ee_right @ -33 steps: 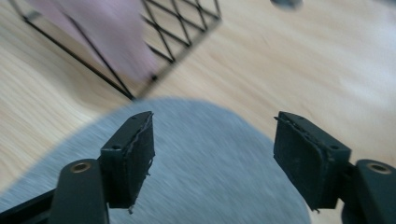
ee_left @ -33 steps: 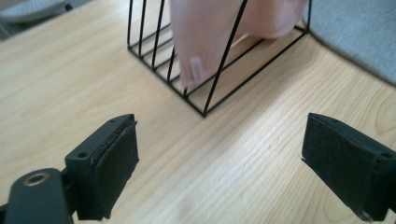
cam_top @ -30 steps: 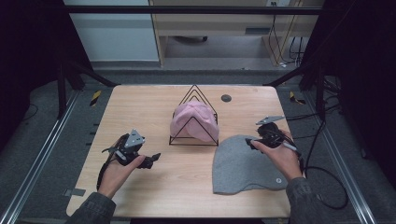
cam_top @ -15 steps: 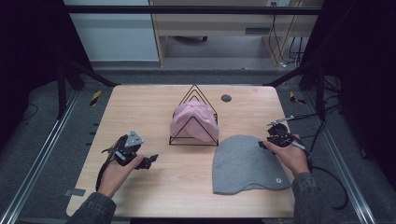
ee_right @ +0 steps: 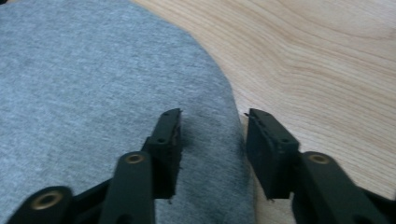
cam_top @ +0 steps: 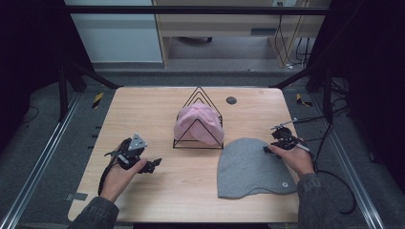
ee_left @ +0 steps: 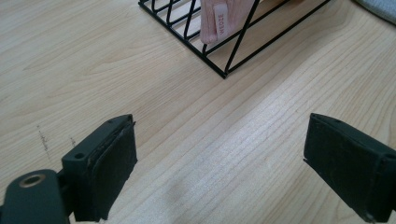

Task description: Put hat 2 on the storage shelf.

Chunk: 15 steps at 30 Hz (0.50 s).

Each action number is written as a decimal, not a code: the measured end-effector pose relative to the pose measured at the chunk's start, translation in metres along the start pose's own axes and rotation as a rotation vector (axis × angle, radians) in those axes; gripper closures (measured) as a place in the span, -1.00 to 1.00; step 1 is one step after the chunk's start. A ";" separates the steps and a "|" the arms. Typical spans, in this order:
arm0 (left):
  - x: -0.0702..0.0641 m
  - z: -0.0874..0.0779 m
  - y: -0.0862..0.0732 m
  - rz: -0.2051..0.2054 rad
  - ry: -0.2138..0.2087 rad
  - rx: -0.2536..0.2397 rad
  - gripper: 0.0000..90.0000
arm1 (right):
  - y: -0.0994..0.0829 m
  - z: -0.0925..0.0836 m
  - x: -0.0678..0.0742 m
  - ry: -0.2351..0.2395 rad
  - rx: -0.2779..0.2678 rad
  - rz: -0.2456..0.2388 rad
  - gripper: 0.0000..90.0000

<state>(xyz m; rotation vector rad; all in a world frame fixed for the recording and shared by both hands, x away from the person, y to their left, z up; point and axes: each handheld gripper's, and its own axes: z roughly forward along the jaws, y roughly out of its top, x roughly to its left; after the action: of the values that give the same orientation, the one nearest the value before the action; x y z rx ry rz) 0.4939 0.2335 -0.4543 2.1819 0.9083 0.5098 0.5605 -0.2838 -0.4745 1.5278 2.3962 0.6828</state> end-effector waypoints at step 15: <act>-0.001 0.000 0.000 0.005 0.001 0.006 -0.80 | -0.002 0.001 0.002 0.018 0.009 -0.044 0.73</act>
<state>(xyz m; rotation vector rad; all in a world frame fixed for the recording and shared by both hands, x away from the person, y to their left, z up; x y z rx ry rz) 0.4935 0.2329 -0.4543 2.1900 0.9057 0.5109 0.5580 -0.2827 -0.4763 1.4740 2.4419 0.6800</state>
